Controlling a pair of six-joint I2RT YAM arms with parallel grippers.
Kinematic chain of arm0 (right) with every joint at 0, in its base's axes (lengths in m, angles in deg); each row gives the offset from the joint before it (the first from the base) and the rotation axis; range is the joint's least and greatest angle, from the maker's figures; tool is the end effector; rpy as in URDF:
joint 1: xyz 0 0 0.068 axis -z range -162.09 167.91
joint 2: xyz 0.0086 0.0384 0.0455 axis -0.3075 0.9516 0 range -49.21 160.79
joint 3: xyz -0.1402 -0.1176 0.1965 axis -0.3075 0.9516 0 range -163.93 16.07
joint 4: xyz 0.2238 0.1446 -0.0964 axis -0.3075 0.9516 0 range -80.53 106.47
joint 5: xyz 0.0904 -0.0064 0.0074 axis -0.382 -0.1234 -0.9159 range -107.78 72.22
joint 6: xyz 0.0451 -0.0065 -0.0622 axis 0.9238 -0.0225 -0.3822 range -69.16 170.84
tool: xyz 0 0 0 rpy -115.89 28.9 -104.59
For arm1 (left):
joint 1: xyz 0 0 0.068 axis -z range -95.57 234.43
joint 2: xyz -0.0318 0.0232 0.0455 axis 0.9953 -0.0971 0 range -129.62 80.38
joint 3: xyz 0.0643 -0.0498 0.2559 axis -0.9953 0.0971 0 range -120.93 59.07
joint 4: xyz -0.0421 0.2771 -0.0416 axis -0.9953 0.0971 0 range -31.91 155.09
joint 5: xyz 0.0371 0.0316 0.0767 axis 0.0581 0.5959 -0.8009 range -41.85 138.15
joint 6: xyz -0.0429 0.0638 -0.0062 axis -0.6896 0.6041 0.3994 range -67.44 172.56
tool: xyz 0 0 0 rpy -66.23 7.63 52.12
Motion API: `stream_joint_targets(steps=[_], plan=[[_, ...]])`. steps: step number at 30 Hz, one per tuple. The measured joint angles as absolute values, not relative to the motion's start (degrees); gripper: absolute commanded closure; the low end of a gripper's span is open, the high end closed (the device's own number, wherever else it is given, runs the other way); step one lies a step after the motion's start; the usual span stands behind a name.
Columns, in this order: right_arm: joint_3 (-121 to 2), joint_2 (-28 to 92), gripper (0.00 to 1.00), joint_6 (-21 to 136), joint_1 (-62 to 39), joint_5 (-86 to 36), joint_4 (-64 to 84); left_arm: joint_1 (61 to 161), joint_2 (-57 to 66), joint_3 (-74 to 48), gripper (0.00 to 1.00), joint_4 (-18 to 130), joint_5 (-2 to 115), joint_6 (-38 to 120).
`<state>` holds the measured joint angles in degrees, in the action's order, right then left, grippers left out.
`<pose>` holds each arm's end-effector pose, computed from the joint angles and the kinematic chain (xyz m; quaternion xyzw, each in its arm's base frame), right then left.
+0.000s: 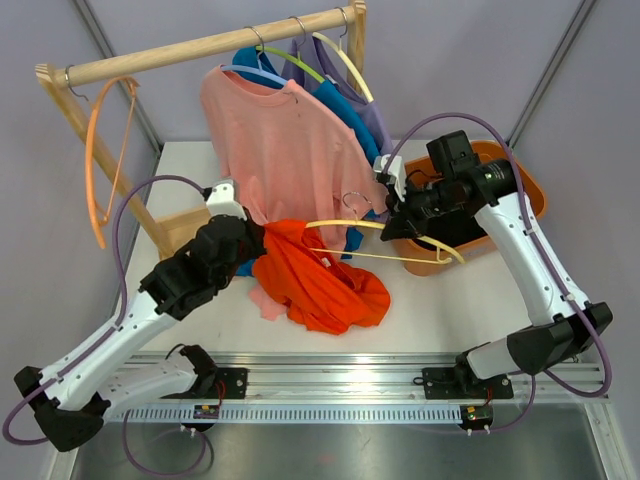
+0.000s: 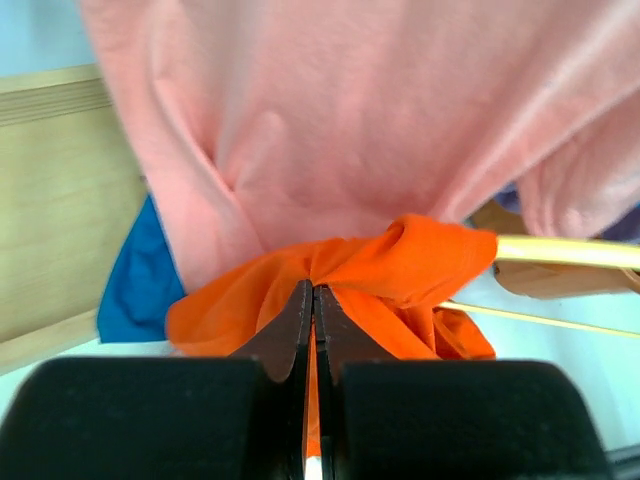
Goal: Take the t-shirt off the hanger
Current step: Remove the tshirt from the hanger, then pass the hanger from the right arm to the left
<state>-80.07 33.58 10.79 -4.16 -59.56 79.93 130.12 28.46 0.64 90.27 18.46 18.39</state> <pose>0.2628 0.1537 0.3881 -0.5488 0.7155 0.2964 0.3147 0.1894 -0.1474 0.3510 -0.0536 0.8278 -0.1640 0.5338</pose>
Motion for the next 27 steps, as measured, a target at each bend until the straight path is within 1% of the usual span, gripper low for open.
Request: stream_joint_targets(steps=[6,9,13,16,21,25,26,27], plan=[[-78.59,31.02,1.00,0.43,-3.39,-59.21,84.58,123.00,29.99,0.66,1.00,94.93,18.83,16.40],[-76.73,28.57,1.00,-3.05,-1.82,-59.10,86.31,121.18,30.19,0.68,1.00,96.20,19.73,16.01],[-77.62,26.76,1.00,-4.45,3.27,-59.50,87.93,121.05,30.41,2.17,1.00,96.00,23.27,16.07],[-80.95,26.56,1.00,-4.95,5.61,-60.72,88.58,121.05,30.56,4.42,1.00,95.70,26.79,16.29],[-85.01,25.58,1.00,-5.74,5.76,-65.49,88.21,121.05,30.80,7.50,1.00,94.06,33.08,17.43],[-85.67,24.66,1.00,-5.74,5.76,-68.00,88.28,121.01,31.04,9.23,1.00,90.95,38.59,19.07],[-85.67,24.62,1.00,-5.52,5.76,-68.33,88.26,120.99,31.32,9.86,0.98,89.82,40.65,19.68],[-85.60,24.64,1.00,-5.21,5.76,-68.44,88.23,120.96,31.80,10.76,0.89,88.13,43.03,20.23]])
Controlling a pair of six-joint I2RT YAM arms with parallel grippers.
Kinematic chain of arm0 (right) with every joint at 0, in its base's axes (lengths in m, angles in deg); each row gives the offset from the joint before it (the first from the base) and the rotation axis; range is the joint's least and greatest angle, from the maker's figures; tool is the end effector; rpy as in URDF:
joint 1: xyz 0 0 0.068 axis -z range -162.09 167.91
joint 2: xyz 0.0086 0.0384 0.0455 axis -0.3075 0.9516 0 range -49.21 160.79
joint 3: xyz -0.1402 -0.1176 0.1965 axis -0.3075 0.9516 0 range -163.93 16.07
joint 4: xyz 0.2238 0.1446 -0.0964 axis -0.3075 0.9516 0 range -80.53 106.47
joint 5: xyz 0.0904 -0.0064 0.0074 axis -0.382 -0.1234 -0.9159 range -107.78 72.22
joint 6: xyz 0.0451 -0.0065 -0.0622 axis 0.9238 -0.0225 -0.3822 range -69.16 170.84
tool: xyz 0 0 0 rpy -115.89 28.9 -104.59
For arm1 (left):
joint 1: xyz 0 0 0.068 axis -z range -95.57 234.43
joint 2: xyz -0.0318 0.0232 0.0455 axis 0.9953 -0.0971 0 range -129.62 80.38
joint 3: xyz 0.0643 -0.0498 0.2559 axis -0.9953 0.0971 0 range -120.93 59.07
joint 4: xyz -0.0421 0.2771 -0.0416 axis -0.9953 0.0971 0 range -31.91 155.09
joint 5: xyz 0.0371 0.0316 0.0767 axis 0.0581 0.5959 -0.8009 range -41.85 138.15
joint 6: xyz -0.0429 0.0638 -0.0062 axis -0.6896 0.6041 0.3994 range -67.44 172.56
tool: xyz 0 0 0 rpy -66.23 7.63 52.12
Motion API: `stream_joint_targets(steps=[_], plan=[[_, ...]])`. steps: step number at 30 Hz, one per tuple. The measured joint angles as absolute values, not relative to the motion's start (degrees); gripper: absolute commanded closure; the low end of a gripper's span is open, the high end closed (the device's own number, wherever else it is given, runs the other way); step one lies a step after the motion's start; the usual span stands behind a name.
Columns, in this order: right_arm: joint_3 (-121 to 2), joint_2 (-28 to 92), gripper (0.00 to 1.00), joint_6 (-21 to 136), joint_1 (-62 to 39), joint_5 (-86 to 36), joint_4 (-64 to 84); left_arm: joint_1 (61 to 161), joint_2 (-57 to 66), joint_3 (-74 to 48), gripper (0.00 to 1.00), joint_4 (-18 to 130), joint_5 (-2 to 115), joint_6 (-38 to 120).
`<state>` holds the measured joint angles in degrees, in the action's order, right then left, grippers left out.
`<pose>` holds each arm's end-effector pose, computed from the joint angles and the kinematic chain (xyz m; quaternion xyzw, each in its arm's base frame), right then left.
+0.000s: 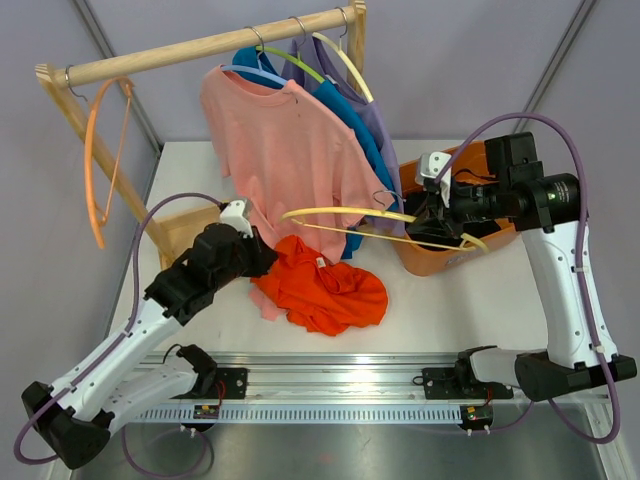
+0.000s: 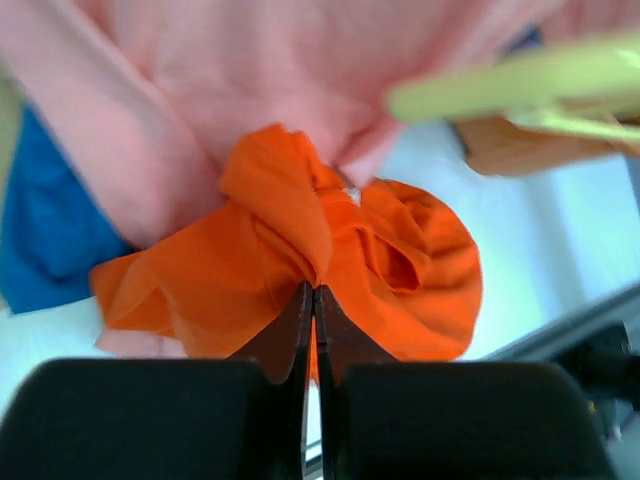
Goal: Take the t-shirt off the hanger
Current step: Pass the hanger from the right arm to the left
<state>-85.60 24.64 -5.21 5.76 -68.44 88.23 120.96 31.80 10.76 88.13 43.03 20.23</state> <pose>0.2140 0.0979 0.4513 -0.5960 0.6252 0.2610 0.4310 0.1941 -0.1365 0.2965 0.0096 0.8668 -0.2491 0.4319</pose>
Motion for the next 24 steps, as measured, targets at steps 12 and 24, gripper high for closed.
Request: stream_joint_targets(steps=[12,24], plan=[[-83.13,27.74,1.00,-3.64,5.74,-68.26,88.26,123.54,43.65,11.50,0.20,84.31,62.44,31.44],[-81.95,30.52,1.00,-20.14,-3.35,-67.32,88.12,123.54,40.74,-0.48,0.04,90.08,68.03,49.27]])
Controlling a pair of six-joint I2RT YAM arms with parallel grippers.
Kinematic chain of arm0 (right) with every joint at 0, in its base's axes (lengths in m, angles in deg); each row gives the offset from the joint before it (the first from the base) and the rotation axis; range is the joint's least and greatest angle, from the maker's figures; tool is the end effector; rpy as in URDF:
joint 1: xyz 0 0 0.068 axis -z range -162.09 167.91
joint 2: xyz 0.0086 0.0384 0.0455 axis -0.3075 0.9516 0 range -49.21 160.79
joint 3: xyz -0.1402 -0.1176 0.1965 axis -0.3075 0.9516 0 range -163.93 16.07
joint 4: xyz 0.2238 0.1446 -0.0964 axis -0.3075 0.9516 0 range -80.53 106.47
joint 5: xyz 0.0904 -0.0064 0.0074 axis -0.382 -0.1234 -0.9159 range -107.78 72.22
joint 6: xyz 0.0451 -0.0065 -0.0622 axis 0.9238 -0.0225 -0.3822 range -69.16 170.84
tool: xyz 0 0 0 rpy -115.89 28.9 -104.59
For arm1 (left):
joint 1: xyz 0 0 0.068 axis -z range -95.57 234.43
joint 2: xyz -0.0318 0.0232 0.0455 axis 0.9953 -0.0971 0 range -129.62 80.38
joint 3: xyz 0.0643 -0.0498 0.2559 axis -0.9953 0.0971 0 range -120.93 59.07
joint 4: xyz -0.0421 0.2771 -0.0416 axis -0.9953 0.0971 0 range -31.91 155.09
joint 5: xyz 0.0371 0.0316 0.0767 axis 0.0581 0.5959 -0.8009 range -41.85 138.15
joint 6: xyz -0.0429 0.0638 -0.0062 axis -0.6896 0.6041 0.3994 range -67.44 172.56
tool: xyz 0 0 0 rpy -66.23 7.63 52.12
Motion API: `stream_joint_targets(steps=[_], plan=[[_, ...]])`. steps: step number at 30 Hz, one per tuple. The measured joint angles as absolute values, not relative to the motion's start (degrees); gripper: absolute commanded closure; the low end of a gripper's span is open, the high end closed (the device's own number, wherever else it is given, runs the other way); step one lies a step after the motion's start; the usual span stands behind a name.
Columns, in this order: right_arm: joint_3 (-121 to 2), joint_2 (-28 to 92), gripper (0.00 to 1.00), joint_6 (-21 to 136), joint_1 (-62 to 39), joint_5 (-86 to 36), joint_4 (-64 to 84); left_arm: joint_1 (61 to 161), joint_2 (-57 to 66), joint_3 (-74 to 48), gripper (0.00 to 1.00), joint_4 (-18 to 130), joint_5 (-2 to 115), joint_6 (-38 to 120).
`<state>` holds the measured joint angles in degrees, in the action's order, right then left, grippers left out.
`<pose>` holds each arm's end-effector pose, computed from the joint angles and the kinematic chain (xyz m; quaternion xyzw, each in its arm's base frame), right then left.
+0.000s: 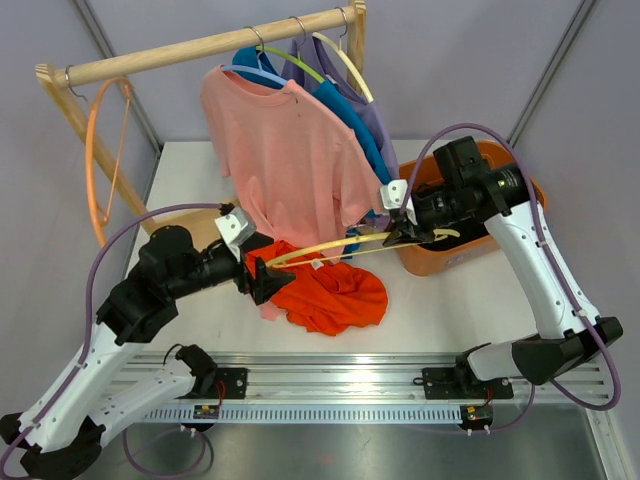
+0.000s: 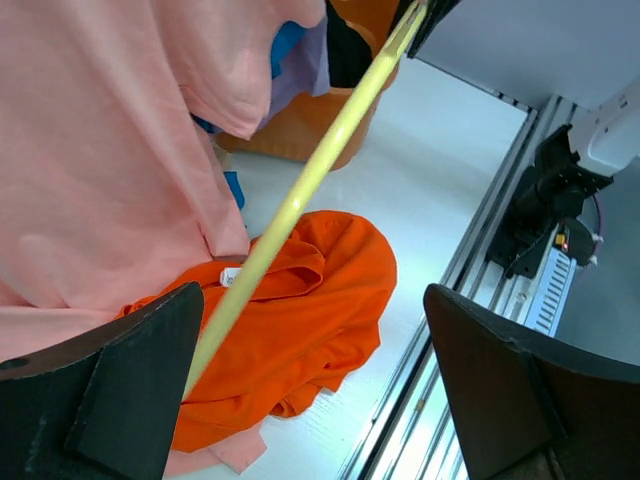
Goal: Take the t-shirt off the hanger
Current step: Pass the hanger from the right arm to the left
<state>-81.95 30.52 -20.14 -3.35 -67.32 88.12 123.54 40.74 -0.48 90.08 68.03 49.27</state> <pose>0.2310 0.1434 0.4087 -0.7070 0.5312 0.2698 0.3810 0.1292 -0.1338 0.3984 0.3388 0.6955 -0.3491 0.5288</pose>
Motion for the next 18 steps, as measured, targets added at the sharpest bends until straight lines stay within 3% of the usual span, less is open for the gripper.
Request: stream_joint_targets(steps=[9,18], plan=[[-78.32,27.50,1.00,-30.35,-8.03,-67.47,88.21,123.54,37.20,0.66,0.05,91.06,81.24,52.97],[-73.23,23.13,1.00,-38.24,-8.14,-68.55,88.26,123.54,39.35,6.28,0.09,91.98,86.35,52.66]])
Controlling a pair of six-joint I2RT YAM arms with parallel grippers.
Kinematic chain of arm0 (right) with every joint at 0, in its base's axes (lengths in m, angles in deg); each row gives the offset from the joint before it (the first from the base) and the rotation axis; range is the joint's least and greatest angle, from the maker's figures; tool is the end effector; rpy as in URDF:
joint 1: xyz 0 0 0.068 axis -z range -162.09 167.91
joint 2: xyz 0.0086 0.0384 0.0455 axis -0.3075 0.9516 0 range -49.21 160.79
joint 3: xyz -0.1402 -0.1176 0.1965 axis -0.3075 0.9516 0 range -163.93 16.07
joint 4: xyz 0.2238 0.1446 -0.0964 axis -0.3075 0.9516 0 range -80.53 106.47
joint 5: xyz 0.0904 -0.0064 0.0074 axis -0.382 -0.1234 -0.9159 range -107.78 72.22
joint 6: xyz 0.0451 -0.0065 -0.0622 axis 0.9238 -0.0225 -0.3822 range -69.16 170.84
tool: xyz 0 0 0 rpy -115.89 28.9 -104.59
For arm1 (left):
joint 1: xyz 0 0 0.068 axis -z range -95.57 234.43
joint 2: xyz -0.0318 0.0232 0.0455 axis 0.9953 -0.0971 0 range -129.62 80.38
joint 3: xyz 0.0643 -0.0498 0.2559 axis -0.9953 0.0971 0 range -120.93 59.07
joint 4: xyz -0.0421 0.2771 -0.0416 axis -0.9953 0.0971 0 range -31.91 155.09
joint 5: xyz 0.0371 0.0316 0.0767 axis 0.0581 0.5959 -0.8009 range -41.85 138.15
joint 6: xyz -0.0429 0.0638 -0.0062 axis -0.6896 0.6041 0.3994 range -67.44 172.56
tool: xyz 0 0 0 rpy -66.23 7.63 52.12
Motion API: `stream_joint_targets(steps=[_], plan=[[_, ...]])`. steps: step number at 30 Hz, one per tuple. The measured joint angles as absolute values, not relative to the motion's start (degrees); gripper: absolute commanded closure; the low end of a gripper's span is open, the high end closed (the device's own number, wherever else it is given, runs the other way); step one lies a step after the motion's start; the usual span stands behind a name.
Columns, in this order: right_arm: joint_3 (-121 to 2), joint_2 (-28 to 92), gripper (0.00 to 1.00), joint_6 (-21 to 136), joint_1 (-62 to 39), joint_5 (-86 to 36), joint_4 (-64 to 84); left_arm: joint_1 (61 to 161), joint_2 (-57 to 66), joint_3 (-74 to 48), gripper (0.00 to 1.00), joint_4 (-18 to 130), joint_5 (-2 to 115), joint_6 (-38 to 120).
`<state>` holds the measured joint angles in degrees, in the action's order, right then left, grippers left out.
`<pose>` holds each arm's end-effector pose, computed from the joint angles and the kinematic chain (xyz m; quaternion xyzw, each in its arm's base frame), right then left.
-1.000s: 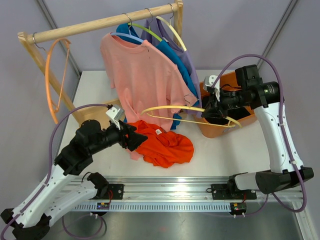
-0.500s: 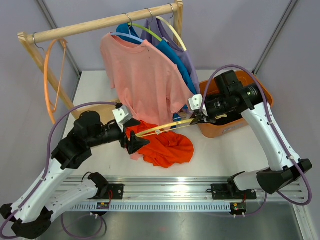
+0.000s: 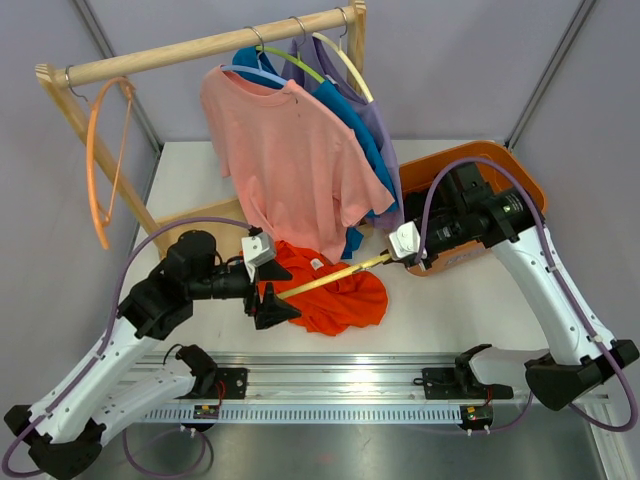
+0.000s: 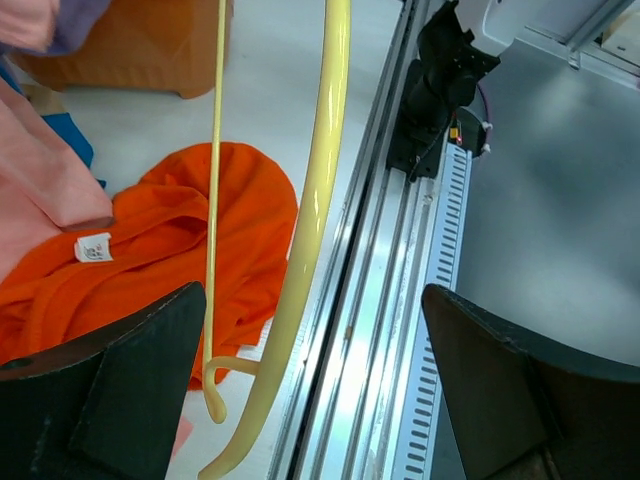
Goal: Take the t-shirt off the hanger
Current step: Pass the hanger from the right arm to the left
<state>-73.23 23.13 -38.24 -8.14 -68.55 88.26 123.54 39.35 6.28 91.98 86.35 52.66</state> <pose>0.1887 0.1487 0.3946 -0.7956 0.3819 0.2395 0.4048 0.1226 -0.1519 0.3500 0.4352 0.6773 -0.4320 0.4065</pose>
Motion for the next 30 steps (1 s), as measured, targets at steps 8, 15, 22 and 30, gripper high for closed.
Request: stream_joint_targets(steps=[8,15,22,30], plan=[[-71.37,21.43,1.00,-42.70,-8.20,-69.94,88.19,123.54,38.12,8.85,0.23,90.62,90.90,48.31],[-70.30,21.08,1.00,-43.62,-8.20,-69.99,88.21,123.54,34.95,9.20,0.50,87.15,95.53,43.33],[-70.30,21.08,1.00,-43.68,-8.20,-70.47,88.19,123.54,33.20,9.34,0.61,86.82,97.52,41.95],[-70.08,21.08,1.00,-43.68,-8.22,-71.34,88.19,123.85,32.59,9.29,0.96,87.91,100.43,43.37]])
